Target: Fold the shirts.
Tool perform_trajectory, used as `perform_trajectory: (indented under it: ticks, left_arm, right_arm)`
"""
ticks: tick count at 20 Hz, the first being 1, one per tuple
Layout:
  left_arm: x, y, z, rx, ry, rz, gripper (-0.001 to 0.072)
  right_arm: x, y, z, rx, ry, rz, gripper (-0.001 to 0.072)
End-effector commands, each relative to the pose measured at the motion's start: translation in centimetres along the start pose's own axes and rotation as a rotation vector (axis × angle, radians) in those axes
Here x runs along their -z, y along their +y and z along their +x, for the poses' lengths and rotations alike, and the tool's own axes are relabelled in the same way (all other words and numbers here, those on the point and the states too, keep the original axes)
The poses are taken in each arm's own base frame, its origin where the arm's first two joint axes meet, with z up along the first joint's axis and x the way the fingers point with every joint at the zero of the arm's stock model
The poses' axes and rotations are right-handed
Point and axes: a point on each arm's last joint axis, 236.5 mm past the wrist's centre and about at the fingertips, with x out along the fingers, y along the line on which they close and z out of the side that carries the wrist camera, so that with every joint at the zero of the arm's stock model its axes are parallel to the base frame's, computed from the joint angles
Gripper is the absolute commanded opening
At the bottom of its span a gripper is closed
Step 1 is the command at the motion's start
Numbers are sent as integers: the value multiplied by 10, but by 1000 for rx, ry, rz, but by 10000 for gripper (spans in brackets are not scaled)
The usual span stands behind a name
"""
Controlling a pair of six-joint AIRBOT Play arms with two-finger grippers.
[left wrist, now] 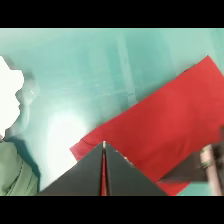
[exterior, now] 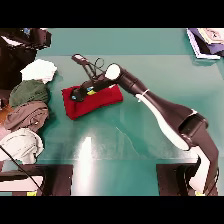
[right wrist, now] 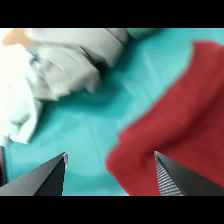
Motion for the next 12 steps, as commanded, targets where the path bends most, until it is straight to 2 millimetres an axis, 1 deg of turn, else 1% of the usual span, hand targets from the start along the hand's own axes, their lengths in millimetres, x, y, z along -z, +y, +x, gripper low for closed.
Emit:
perform_trajectory:
  ticks: [1, 4, 6, 7, 8, 9, 10, 12]
  left_arm:
    - [6, 0, 1, 0, 24, -1, 26]
    - [14, -2, 10, 10, 51, -4, 26]
    - [17, -4, 15, 21, 60, -7, 26]
    - [16, -7, 16, 35, 59, -10, 26]
    - [14, -9, 17, 41, 53, -11, 26]
    - [12, -12, 17, 50, 42, -10, 26]
    - [10, -15, 17, 63, 32, -13, 26]
    - [9, -16, 17, 67, 30, -14, 26]
  right_arm:
    - [25, -58, -55, 130, 104, 1, 626]
    - [49, -133, -132, 226, 130, 183, 630]
    - [71, -177, -169, 258, 130, 320, 632]
    - [80, -196, -180, 275, 123, 380, 632]
    - [88, -212, -185, 280, 114, 429, 632]
    - [93, -221, -184, 253, 98, 483, 632]
    - [95, -227, -176, 204, 85, 541, 632]
    - [104, -227, -155, 98, 113, 608, 632]
